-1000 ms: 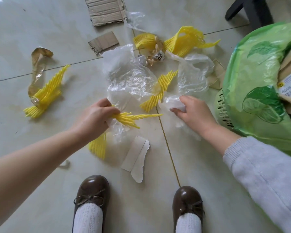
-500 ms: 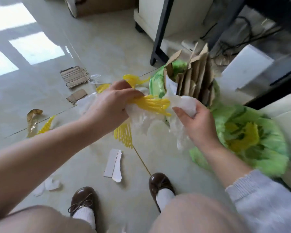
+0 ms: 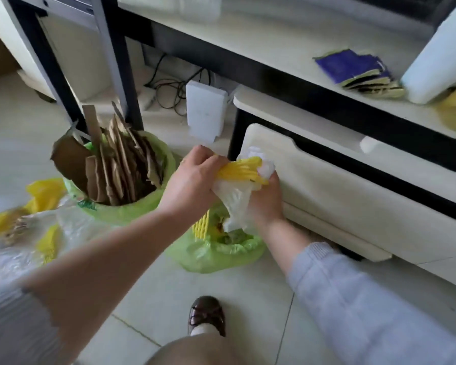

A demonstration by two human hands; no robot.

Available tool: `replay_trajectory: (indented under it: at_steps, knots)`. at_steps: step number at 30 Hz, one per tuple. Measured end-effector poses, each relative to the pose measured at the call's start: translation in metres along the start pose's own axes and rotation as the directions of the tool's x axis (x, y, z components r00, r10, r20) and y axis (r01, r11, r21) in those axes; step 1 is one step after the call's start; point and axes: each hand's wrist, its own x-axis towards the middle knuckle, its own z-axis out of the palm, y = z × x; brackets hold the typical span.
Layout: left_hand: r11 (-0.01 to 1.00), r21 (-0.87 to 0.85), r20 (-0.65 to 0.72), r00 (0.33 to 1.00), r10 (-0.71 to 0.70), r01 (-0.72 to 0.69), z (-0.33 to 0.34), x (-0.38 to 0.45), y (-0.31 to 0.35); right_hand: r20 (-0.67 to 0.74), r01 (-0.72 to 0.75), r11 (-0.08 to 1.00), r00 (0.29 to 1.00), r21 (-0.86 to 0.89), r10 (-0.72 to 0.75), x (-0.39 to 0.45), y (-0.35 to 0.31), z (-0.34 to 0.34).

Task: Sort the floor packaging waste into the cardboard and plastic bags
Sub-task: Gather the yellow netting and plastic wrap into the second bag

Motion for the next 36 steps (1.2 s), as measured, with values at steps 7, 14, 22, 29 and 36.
replay_trajectory:
  at_steps: [7, 14, 22, 29, 36]
  knots:
    - [0.961, 0.242, 0.384, 0.896, -0.225, 0.137, 0.075, 0.001, -0.021, 0.373, 0.232, 0.659, 0.924, -0.716, 0.079, 0.005, 0.034, -0.015]
    - [0.871, 0.488, 0.674, 0.66, -0.331, -0.062, 0.11, 0.005, -0.026, 0.631, 0.499, 0.442, 0.742, -0.745, 0.226, 0.004, 0.046, -0.013]
    - [0.826, 0.562, 0.731, 0.493, -0.472, -0.042, 0.145, 0.015, -0.039, 0.577, 0.461, 0.346, 0.658, -0.817, 0.484, 0.041, 0.093, 0.027]
    - [0.881, 0.472, 0.666, 0.644, -0.377, 0.028, 0.126, 0.015, -0.041, 0.596, 0.461, 0.383, 0.677, -0.801, 0.432, 0.045, 0.075, 0.02]
    - [0.971, 0.131, 0.617, 0.75, -0.238, 0.2, 0.025, -0.008, -0.029, 0.644, 0.488, 0.465, 0.716, -0.738, 0.27, -0.004, -0.006, -0.006]
